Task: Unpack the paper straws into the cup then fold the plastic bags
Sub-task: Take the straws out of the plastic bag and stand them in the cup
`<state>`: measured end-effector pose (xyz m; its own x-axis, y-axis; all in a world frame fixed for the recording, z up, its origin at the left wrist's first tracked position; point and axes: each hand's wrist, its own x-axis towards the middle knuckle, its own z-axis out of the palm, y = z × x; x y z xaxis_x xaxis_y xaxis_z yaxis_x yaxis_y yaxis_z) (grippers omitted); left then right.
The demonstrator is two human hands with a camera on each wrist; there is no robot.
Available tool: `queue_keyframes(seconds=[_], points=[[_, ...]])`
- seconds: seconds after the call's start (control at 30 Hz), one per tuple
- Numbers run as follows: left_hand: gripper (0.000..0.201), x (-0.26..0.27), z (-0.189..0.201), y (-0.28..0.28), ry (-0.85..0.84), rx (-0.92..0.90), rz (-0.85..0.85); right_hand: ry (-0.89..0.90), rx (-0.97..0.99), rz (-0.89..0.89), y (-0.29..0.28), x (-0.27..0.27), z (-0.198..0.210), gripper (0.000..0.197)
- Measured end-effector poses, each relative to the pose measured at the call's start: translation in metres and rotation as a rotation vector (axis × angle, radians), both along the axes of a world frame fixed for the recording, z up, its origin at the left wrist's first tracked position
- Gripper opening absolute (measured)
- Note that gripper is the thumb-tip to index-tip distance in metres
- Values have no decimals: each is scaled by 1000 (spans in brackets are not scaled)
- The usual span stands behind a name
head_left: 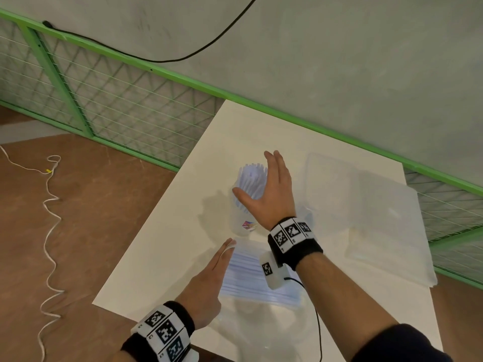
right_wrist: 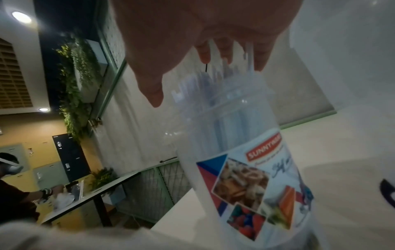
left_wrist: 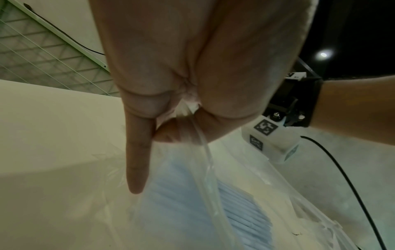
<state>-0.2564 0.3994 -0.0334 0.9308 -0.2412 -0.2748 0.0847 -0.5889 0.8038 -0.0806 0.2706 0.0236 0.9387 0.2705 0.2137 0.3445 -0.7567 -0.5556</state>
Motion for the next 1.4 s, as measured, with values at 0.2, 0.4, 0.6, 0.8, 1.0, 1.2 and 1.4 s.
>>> queue_keyframes(seconds=[0.2,0.4,0.6,0.8,1.0,1.2,1.4], points=[[107,-1,3,0,1,-5,0,-19,33,82,12,20,1,80],[106,0,4,0,1,-2,-4,-154,-67,156,25,26,-6,34],[106,0,4,1,2,-3,-5,-225,45,178,23,33,-6,11],[107,0,3,2,-2,-5,-3,-118,-16,116,7,38,1,12],[107,1,1,1,-16,5,-6,-152,-55,115,6,39,0,17],[107,3,1,0,-20,7,3,-5,-297,-30,7,44,12,33],[106,6,2,-2,-15,-5,7,-275,-90,24,1,4,46,30]])
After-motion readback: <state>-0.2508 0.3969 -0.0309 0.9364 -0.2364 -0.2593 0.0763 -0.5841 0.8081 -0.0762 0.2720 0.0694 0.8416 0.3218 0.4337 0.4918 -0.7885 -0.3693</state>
